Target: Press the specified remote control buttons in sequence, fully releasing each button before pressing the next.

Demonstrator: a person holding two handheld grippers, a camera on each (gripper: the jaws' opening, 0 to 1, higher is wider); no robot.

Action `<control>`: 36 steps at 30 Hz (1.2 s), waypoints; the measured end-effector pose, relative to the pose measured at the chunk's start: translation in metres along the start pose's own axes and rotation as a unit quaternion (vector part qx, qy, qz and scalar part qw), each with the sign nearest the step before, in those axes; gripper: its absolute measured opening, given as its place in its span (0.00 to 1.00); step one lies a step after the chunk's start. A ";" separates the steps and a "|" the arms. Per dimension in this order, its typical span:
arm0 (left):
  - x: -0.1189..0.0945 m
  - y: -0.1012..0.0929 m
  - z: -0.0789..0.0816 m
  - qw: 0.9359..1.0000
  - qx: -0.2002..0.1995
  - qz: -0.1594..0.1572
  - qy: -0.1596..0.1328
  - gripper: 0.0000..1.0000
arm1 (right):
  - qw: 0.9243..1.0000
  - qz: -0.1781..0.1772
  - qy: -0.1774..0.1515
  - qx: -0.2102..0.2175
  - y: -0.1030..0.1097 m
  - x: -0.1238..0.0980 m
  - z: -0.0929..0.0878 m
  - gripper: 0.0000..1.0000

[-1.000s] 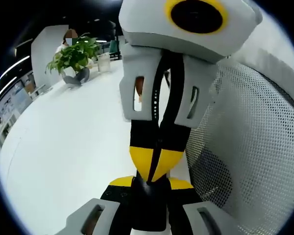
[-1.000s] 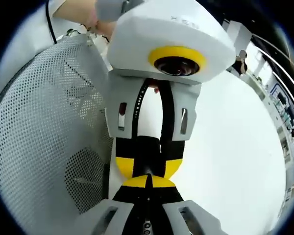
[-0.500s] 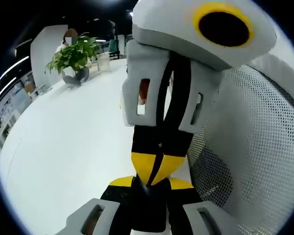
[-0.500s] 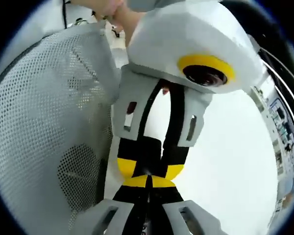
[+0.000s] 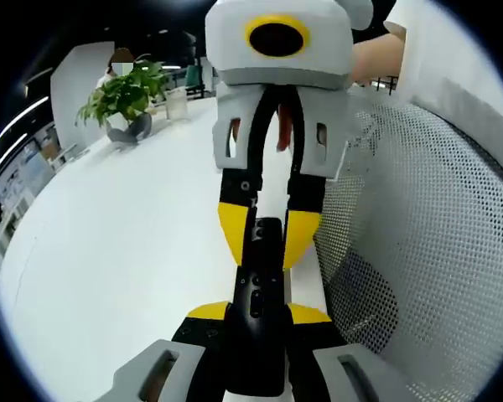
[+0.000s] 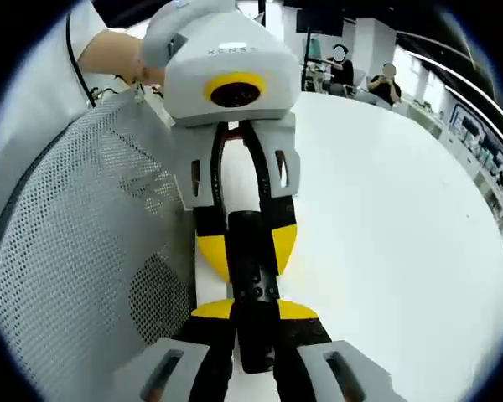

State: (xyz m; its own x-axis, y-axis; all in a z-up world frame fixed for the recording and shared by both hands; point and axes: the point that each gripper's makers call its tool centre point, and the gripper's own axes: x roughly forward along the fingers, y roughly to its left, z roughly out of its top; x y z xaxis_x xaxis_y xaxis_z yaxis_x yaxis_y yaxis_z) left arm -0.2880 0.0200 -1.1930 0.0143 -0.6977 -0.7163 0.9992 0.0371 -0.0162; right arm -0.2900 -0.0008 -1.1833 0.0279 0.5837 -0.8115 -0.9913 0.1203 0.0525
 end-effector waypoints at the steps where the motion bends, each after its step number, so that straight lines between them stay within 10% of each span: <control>1: 0.000 0.000 0.000 1.000 0.000 0.000 0.000 0.23 | 1.000 -0.002 0.001 0.004 -0.002 0.000 -0.002 0.21; 7: 0.000 -0.001 0.000 1.000 0.000 0.001 0.004 0.23 | 1.000 0.004 -0.002 0.027 -0.004 0.002 -0.007 0.32; 17: -0.001 0.000 0.000 1.000 -0.016 0.009 0.000 0.24 | 1.000 0.017 0.010 -0.003 0.001 0.013 -0.003 0.22; 23: -0.009 -0.003 0.006 0.995 -0.091 0.024 -0.035 0.51 | 1.000 0.018 0.008 -0.009 0.000 0.013 -0.004 0.22; 36: -0.092 0.021 0.025 0.952 -0.207 0.167 -0.153 0.83 | 1.000 0.018 0.012 -0.019 0.001 0.013 -0.004 0.22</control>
State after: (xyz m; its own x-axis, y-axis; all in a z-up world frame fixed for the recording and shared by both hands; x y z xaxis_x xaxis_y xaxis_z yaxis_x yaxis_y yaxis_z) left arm -0.2672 0.0672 -1.1099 0.4015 -0.7712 -0.4941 0.8377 0.5272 -0.1421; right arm -0.2908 0.0035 -1.1965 -0.0105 0.5682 -0.8228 -0.9958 0.0692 0.0605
